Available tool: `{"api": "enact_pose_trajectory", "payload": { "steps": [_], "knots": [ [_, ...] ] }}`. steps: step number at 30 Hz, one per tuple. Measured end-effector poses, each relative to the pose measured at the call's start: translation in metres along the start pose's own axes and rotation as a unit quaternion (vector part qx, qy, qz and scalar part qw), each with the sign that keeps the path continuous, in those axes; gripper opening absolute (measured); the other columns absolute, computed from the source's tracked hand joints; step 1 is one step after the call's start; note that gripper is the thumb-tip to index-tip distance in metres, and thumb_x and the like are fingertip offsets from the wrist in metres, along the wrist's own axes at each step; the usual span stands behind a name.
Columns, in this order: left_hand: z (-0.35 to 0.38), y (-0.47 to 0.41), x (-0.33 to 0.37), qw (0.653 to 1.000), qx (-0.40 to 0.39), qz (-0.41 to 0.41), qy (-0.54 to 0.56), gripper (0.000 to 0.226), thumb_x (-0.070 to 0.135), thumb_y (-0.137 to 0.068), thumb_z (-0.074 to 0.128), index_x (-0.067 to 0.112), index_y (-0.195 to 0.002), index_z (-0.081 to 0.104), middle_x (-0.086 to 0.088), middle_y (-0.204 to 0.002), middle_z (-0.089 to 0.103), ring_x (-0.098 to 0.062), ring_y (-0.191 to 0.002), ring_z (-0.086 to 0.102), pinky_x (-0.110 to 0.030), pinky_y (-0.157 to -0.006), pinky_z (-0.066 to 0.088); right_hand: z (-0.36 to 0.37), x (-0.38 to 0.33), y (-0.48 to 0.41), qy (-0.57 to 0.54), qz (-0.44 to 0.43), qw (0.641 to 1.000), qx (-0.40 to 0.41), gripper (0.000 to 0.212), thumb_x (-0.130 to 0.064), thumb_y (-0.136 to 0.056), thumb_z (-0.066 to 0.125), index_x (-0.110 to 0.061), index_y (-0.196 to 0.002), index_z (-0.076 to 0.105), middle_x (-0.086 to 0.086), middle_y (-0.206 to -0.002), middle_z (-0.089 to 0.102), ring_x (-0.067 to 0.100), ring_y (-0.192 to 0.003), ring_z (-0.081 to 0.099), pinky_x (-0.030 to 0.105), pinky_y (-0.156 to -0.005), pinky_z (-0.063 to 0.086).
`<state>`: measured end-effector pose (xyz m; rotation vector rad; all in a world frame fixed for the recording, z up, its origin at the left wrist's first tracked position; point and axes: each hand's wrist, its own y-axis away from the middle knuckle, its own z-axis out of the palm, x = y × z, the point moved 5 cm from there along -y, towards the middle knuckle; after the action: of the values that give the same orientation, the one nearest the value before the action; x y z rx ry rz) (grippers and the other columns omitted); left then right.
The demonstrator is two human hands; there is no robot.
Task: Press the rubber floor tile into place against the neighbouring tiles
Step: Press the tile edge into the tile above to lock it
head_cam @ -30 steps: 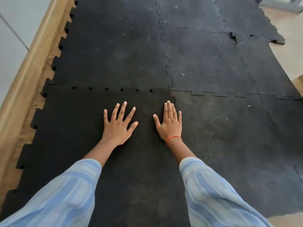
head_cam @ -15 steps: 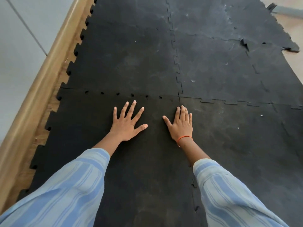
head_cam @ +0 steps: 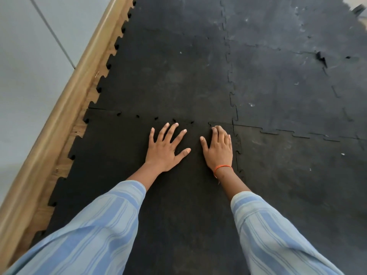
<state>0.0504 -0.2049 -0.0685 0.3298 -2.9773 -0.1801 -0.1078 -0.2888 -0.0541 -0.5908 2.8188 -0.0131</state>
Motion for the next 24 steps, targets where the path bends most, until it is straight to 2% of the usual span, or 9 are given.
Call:
{"api": "enact_pose_trajectory", "payload": {
  "steps": [4, 6, 9, 12, 15, 19, 21, 24],
  "knots": [
    [-0.006, -0.005, 0.001, 0.996, -0.090, 0.003, 0.010, 0.075, 0.075, -0.084, 0.009, 0.041, -0.148, -0.010, 0.005, -0.160, -0.016, -0.021, -0.146, -0.018, -0.057, -0.113, -0.010, -0.006, -0.007, -0.008, 0.008, 0.033, 0.998, -0.060, 0.061, -0.045, -0.100, 0.034, -0.006, -0.146, 0.027, 0.011, -0.155, 0.025, 0.027, -0.144, 0.019, 0.040, -0.122, 0.013],
    [-0.016, -0.007, 0.001, 0.993, -0.115, 0.016, 0.008, 0.077, 0.075, -0.085, 0.018, 0.039, -0.149, -0.007, 0.005, -0.161, -0.014, -0.022, -0.147, -0.014, -0.057, -0.114, -0.004, -0.012, -0.019, -0.017, 0.024, 0.046, 0.994, -0.100, 0.059, -0.039, -0.101, 0.035, -0.003, -0.147, 0.025, 0.013, -0.157, 0.022, 0.028, -0.145, 0.019, 0.042, -0.121, 0.015],
    [-0.028, -0.008, -0.009, 0.990, -0.139, 0.039, 0.001, 0.081, 0.069, -0.088, 0.030, 0.030, -0.151, -0.002, 0.004, -0.161, -0.010, -0.020, -0.148, -0.006, -0.054, -0.117, 0.006, -0.010, -0.056, -0.024, 0.024, -0.050, 0.984, -0.172, 0.056, -0.025, -0.102, 0.033, -0.006, -0.151, 0.012, 0.009, -0.162, 0.007, 0.025, -0.149, 0.008, 0.045, -0.121, 0.012],
    [-0.030, -0.006, -0.018, 0.985, -0.169, 0.039, -0.003, 0.073, 0.058, -0.095, 0.027, 0.026, -0.151, -0.007, 0.005, -0.160, -0.017, -0.017, -0.147, -0.010, -0.051, -0.118, 0.004, 0.002, -0.077, -0.018, 0.032, -0.086, 0.966, -0.244, 0.062, -0.017, -0.101, 0.036, -0.009, -0.152, 0.003, 0.006, -0.163, -0.005, 0.022, -0.149, -0.003, 0.045, -0.121, 0.008],
    [-0.027, -0.010, -0.019, 0.978, -0.205, 0.039, -0.001, 0.068, 0.051, -0.098, 0.025, 0.026, -0.150, -0.011, 0.007, -0.158, -0.023, -0.016, -0.146, -0.014, -0.050, -0.118, 0.001, 0.006, -0.071, -0.021, 0.049, -0.074, 0.966, -0.244, 0.067, -0.016, -0.098, 0.040, -0.013, -0.153, 0.002, 0.001, -0.163, -0.007, 0.018, -0.149, -0.004, 0.046, -0.121, 0.006],
    [-0.030, -0.017, -0.022, 0.969, -0.243, 0.045, -0.006, 0.067, 0.048, -0.099, 0.025, 0.027, -0.149, -0.013, 0.008, -0.157, -0.025, -0.017, -0.146, -0.016, -0.050, -0.118, 0.002, 0.004, -0.074, -0.038, 0.043, -0.070, 0.951, -0.298, 0.067, -0.011, -0.097, 0.037, -0.016, -0.153, 0.000, -0.001, -0.162, -0.010, 0.018, -0.149, -0.007, 0.046, -0.120, 0.005],
    [-0.032, -0.015, -0.022, 0.971, -0.231, 0.056, -0.004, 0.067, 0.050, -0.099, 0.025, 0.027, -0.149, -0.013, 0.006, -0.158, -0.023, -0.017, -0.146, -0.014, -0.048, -0.118, 0.002, 0.003, -0.071, -0.043, 0.025, -0.062, 0.948, -0.311, 0.065, -0.014, -0.099, 0.036, -0.017, -0.153, 0.000, 0.001, -0.162, -0.011, 0.020, -0.149, -0.008, 0.047, -0.120, 0.004],
    [-0.028, -0.003, -0.037, 0.986, -0.161, 0.032, 0.007, 0.083, 0.068, -0.090, 0.026, 0.025, -0.151, -0.011, 0.000, -0.159, -0.020, -0.019, -0.147, -0.012, -0.046, -0.119, 0.003, 0.003, -0.038, -0.026, 0.002, 0.006, 0.968, -0.249, 0.068, -0.046, -0.100, 0.031, -0.017, -0.153, -0.002, 0.004, -0.162, -0.013, 0.022, -0.149, -0.011, 0.046, -0.120, 0.000]
  ]
}}
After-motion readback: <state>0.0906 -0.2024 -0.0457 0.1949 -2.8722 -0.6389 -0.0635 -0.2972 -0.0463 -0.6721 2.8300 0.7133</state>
